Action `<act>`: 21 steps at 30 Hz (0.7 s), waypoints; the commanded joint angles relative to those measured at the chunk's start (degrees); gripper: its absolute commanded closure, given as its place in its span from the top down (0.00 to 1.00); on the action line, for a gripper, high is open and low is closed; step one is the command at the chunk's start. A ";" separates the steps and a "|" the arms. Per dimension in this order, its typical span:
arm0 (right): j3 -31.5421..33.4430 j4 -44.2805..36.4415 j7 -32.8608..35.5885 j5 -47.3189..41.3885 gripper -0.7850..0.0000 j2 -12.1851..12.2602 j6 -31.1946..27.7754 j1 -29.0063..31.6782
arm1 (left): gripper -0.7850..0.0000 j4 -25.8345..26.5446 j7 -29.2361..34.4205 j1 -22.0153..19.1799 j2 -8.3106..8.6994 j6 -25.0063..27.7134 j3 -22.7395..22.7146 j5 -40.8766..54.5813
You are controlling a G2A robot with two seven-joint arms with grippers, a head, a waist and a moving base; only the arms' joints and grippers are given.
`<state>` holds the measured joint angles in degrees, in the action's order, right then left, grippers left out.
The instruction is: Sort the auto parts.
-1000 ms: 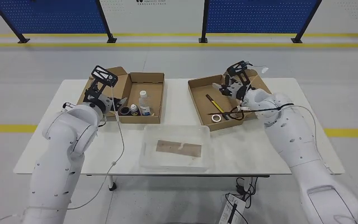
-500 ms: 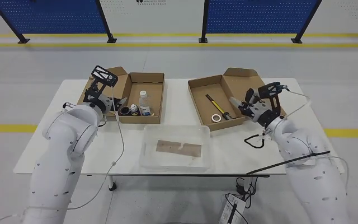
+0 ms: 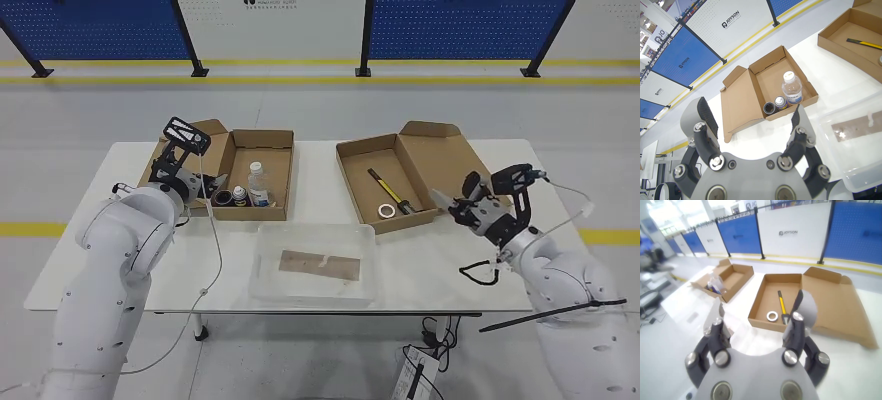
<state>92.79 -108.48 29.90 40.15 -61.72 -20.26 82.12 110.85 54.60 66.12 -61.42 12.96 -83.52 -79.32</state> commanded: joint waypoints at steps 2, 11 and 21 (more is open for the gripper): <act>0.15 0.18 0.12 -0.32 0.95 0.05 -0.57 0.01 | 1.00 0.00 0.00 0.00 0.00 0.00 0.00 0.00; 0.18 0.24 0.13 -0.40 1.00 0.05 -0.65 0.00 | 1.00 0.00 0.00 0.00 0.00 0.00 0.00 0.00; 0.18 0.24 0.13 -0.40 1.00 0.05 -0.65 0.00 | 1.00 0.00 0.00 0.00 0.00 0.00 0.00 0.00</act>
<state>92.97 -108.24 30.03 39.76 -61.66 -20.91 82.12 110.85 54.60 66.12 -61.42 12.96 -83.52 -79.32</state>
